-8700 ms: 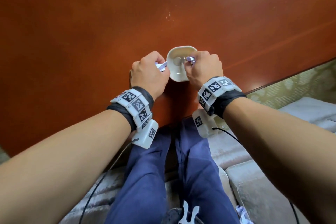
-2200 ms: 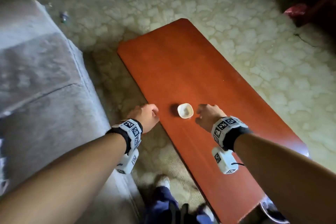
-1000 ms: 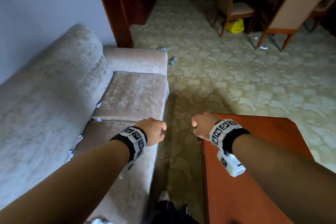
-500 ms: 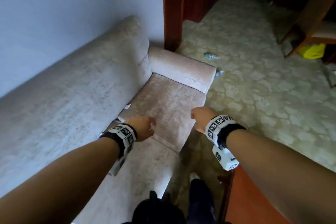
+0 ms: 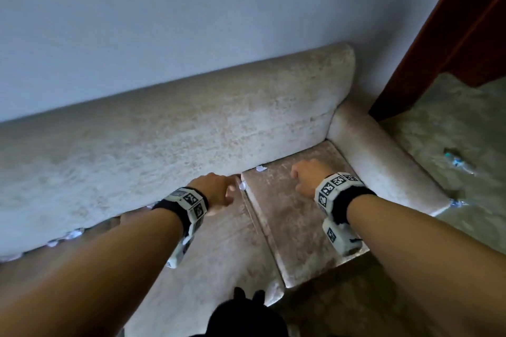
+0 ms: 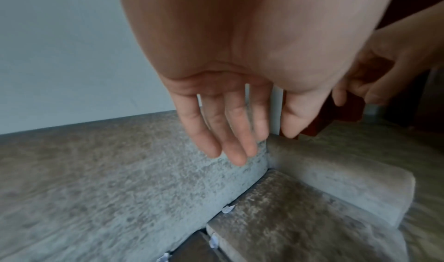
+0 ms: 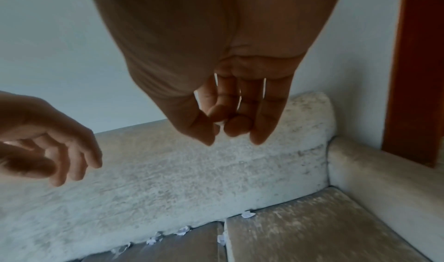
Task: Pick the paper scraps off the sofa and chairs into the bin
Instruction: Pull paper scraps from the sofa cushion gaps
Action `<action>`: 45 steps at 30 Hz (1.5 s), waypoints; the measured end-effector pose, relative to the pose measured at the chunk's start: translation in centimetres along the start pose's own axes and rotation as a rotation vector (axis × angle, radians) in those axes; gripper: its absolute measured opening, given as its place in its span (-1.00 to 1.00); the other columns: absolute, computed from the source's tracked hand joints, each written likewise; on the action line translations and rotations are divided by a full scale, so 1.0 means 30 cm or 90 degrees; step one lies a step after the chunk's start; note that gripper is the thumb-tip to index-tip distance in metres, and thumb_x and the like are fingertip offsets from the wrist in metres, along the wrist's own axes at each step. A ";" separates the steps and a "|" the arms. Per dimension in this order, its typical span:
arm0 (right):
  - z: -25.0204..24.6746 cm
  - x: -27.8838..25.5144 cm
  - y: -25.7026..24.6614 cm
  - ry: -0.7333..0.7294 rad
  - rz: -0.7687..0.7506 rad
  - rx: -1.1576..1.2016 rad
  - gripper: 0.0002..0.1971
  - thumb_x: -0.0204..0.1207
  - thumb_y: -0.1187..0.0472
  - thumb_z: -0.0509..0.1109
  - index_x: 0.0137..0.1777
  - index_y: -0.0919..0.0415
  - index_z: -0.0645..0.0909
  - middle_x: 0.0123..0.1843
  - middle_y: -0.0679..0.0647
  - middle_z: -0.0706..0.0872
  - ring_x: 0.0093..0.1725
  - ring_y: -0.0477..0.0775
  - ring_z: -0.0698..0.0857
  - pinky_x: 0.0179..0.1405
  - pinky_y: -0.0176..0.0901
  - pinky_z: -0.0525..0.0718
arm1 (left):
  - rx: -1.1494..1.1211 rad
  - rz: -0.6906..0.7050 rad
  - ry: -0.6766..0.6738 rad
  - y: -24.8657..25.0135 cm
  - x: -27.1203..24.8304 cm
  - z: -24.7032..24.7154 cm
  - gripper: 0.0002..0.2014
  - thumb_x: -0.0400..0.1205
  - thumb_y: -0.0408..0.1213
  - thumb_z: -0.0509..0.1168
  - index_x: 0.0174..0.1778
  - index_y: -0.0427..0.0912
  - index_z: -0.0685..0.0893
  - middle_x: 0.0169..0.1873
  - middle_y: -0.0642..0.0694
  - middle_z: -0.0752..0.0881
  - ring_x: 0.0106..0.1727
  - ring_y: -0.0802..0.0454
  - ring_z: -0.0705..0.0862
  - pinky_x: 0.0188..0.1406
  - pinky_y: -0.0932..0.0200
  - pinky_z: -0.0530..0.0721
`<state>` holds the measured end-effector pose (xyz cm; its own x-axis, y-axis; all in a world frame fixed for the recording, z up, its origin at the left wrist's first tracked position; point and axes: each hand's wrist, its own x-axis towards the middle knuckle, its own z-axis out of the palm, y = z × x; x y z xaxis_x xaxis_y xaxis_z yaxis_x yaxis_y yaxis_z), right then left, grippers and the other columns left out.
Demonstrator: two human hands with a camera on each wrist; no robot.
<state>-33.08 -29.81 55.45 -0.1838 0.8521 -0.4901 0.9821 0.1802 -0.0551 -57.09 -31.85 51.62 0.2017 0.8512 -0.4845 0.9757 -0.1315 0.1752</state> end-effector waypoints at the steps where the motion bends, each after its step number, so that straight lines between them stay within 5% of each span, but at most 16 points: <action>1: -0.014 0.041 -0.023 -0.004 -0.028 -0.004 -0.74 0.69 0.26 0.20 0.33 0.22 0.56 0.42 0.20 0.58 0.33 0.19 0.58 0.30 -0.07 0.52 | -0.011 -0.015 -0.003 -0.029 0.025 0.000 -0.67 0.71 0.00 0.25 0.40 0.17 0.57 0.23 0.04 0.73 0.23 -0.05 0.69 0.18 0.06 0.65; 6: 0.012 0.278 -0.107 -0.032 -0.056 0.022 -0.62 0.65 0.30 0.20 0.46 0.17 0.48 0.47 0.15 0.54 0.39 0.18 0.54 0.29 -0.12 0.51 | -0.083 -0.054 -0.011 -0.173 0.185 0.024 -0.70 0.72 -0.04 0.24 0.37 0.14 0.58 0.19 0.07 0.75 0.18 0.00 0.70 0.15 0.07 0.66; 11: 0.091 0.452 -0.132 -0.102 -0.081 -0.030 -0.69 0.62 0.22 0.26 0.33 0.24 0.59 0.36 0.15 0.62 0.34 0.22 0.59 0.34 -0.04 0.53 | -0.158 -0.111 -0.033 -0.286 0.322 0.123 -0.72 0.69 -0.07 0.27 0.32 0.10 0.62 0.14 0.03 0.75 0.17 -0.05 0.70 0.19 0.05 0.65; 19: 0.123 0.673 -0.090 -0.126 -0.056 0.018 -0.71 0.60 0.19 0.31 0.26 0.24 0.65 0.30 0.16 0.67 0.30 0.19 0.62 0.34 -0.08 0.52 | -0.245 -0.151 -0.061 -0.370 0.464 0.230 -0.76 0.65 -0.09 0.32 0.23 0.04 0.66 0.01 0.02 0.77 -0.05 0.02 0.77 -0.09 0.19 0.65; 27: 0.226 0.904 -0.026 -0.138 -0.120 0.019 -0.73 0.54 0.14 0.37 0.22 0.10 0.63 0.20 0.08 0.71 0.25 0.16 0.63 0.29 -0.10 0.57 | -0.314 -0.202 -0.075 -0.344 0.650 0.332 -0.75 0.66 -0.16 0.33 0.25 -0.01 0.67 0.14 -0.02 0.75 0.16 -0.05 0.70 0.24 0.08 0.62; 32: 0.339 1.109 0.066 -0.125 -0.130 0.052 -0.80 0.53 0.19 0.39 0.14 0.09 0.66 0.10 0.08 0.75 0.05 0.11 0.72 0.12 -0.10 0.68 | -0.353 -0.244 -0.043 -0.297 0.838 0.441 -0.78 0.63 -0.21 0.31 0.17 -0.03 0.70 0.10 -0.02 0.74 0.13 -0.03 0.67 0.23 0.07 0.60; 39: 0.532 1.376 0.185 -0.112 -0.120 0.067 -0.82 0.53 0.20 0.40 0.11 0.16 0.70 0.09 0.09 0.78 0.10 0.15 0.73 0.12 -0.16 0.64 | -0.397 -0.321 -0.041 -0.269 1.096 0.646 -0.77 0.63 -0.17 0.31 0.20 0.02 0.70 0.30 -0.04 0.64 0.30 -0.13 0.61 0.33 -0.08 0.58; 45: 0.702 1.524 0.222 -0.082 -0.108 0.085 -0.79 0.49 0.20 0.44 0.11 0.17 0.69 0.14 0.12 0.67 0.09 0.15 0.67 0.11 -0.08 0.66 | -0.365 -0.366 -0.035 -0.272 1.297 0.809 -0.76 0.65 -0.08 0.29 0.23 0.11 0.70 0.41 0.07 0.50 0.37 -0.09 0.55 0.20 0.01 0.51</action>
<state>-34.09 0.00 14.37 -0.3481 0.7436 -0.5709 0.9360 0.2417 -0.2560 -55.12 -9.99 10.54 -0.2999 0.6784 -0.6706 0.7356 0.6121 0.2902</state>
